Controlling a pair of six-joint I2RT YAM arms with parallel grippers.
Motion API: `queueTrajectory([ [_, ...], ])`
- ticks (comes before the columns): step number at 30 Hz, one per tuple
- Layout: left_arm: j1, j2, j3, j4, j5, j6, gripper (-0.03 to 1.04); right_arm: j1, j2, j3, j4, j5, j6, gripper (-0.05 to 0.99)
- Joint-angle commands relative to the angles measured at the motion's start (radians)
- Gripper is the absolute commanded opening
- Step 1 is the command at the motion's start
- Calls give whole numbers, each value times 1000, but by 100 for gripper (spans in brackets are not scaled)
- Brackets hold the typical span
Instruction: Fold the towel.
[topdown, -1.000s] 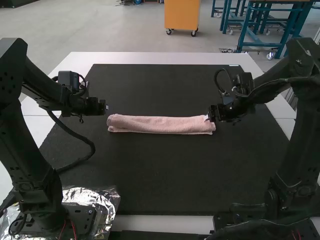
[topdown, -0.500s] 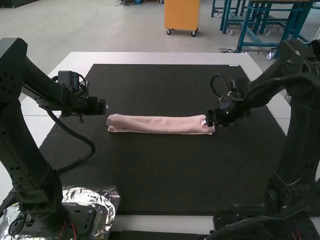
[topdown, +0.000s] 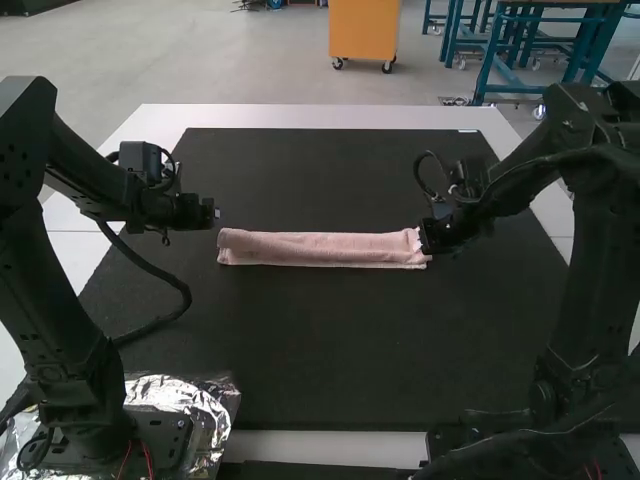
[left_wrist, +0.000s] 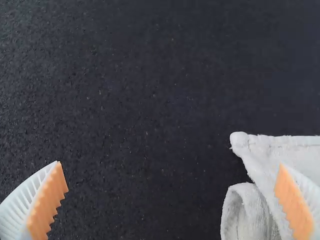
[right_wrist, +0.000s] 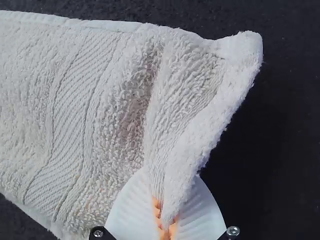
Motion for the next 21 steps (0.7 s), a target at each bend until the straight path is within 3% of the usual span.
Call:
queueTrajectory([
  [1,1,-22,21,6,7,-8,97,-8,16,-2,-25,-79,-5,-2],
  [6,-1,-22,26,12,7,-6,97,-166,-110,44,-94,-108,-16,-2],
  [10,-4,-22,27,37,5,-6,97,-197,-172,64,-152,-125,-33,-2],
  [17,-27,-22,26,48,1,-3,97,-16,-185,66,-152,-157,31,-2],
  [21,-33,-22,24,49,-1,-3,97,101,-174,73,-57,-151,122,-2],
])
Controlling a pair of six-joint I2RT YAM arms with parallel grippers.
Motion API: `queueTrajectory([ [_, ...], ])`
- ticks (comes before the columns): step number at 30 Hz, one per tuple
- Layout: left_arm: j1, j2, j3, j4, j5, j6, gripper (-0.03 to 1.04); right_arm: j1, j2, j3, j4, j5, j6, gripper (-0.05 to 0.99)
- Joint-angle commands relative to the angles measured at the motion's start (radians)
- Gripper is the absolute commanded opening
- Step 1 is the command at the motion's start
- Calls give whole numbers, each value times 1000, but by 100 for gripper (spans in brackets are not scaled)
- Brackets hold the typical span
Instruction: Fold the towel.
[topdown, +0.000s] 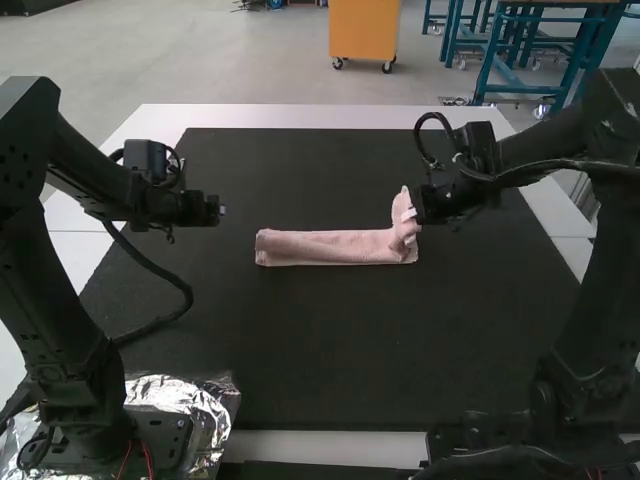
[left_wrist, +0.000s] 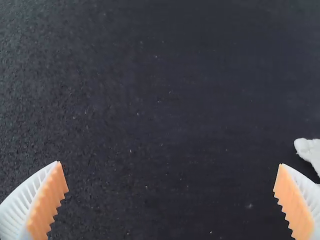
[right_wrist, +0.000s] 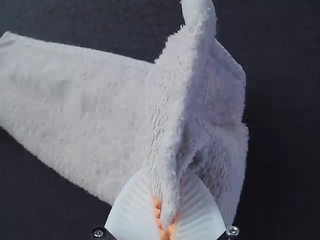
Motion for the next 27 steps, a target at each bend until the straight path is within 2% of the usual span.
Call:
queueTrajectory([
  [1,-8,-22,24,9,-1,-3,97,85,7,24,62,-24,95,-2],
  [12,-44,-22,24,26,-10,-6,97,287,155,193,75,-18,147,-2],
  [27,-44,-22,20,29,-13,-11,97,430,315,366,67,-17,162,-2],
])
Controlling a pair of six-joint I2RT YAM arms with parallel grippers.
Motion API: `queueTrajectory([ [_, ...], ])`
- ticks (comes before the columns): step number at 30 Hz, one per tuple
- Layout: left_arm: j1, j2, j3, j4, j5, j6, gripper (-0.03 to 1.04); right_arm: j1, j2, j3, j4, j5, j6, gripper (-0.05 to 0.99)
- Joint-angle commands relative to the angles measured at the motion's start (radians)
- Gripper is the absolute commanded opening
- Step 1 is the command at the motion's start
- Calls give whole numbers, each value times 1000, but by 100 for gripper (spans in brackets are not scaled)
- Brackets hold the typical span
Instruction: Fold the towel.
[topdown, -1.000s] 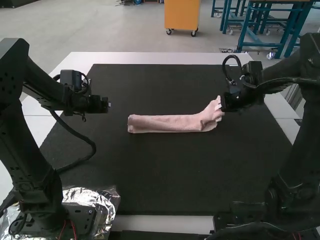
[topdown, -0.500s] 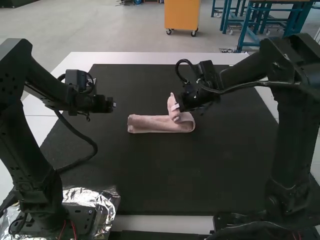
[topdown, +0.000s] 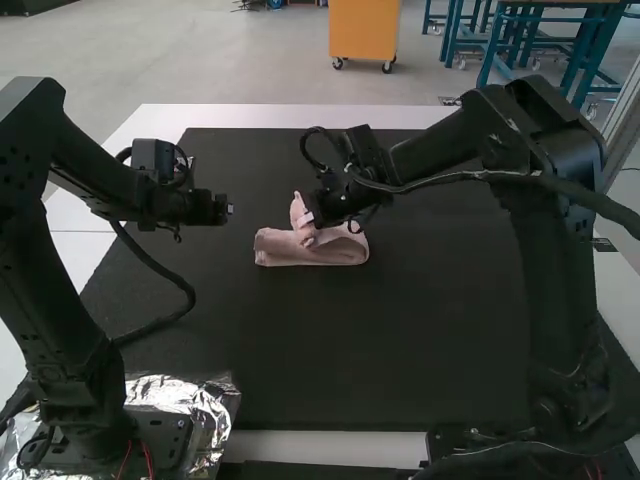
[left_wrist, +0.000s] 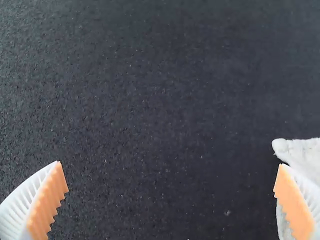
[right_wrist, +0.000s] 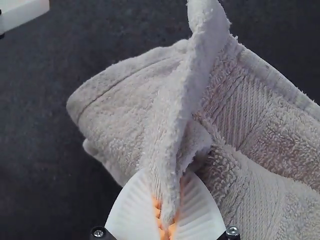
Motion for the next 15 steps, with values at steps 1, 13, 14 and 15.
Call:
queueTrajectory([
  [1,-4,-24,20,8,-9,-7,97,34,12,48,1,-9,24,-2],
  [13,-7,-22,18,8,-9,-7,97,49,-103,104,29,-70,20,71],
  [14,-7,-22,18,9,-9,-7,97,39,-118,94,34,-81,20,58],
  [15,-4,-22,18,9,-9,-7,97,26,-129,82,46,-95,18,39],
])
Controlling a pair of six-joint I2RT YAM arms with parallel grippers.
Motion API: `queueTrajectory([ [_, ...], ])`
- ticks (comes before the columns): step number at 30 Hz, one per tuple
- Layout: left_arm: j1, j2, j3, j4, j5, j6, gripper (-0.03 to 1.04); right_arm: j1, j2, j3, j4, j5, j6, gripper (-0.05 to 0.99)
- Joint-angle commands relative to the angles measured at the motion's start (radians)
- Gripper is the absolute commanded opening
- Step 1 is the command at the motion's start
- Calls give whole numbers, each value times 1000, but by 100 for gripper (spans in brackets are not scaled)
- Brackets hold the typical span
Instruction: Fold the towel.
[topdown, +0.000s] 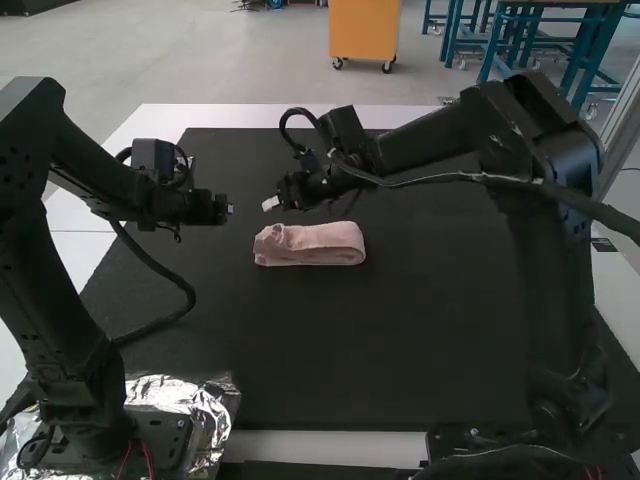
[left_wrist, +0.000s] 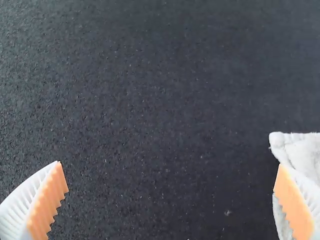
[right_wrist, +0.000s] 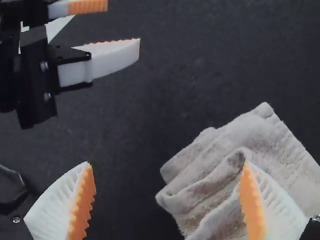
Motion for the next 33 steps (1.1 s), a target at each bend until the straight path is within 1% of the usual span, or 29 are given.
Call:
queueTrajectory([
  [1,-7,-22,18,9,-9,-7,97,-44,-99,-24,44,-51,-1,14],
  [2,-7,-22,18,9,-9,-7,97,-58,-103,-47,81,-51,4,-3],
  [4,-4,-22,18,9,-9,-7,97,-75,-103,-84,111,-52,13,-2],
  [6,-7,-22,18,9,-11,-7,97,-83,-102,-121,116,-52,-4,-2],
  [9,-7,-22,18,9,-14,-7,97,-87,-88,-180,185,-51,5,-2],
  [11,-7,-22,18,9,-25,-8,97,-89,-74,-210,216,-51,8,-2],
  [14,-4,-22,18,9,-38,-21,97,-89,-47,-233,230,-51,2,-2],
  [21,-7,-28,18,5,-40,-39,97,-86,38,-240,277,-51,4,-2],
  [28,-38,-39,18,6,-40,-44,97,-81,125,-237,352,-46,25,-2],
  [33,-50,-47,19,9,-40,-56,97,-78,196,-225,374,-34,28,-2],
])
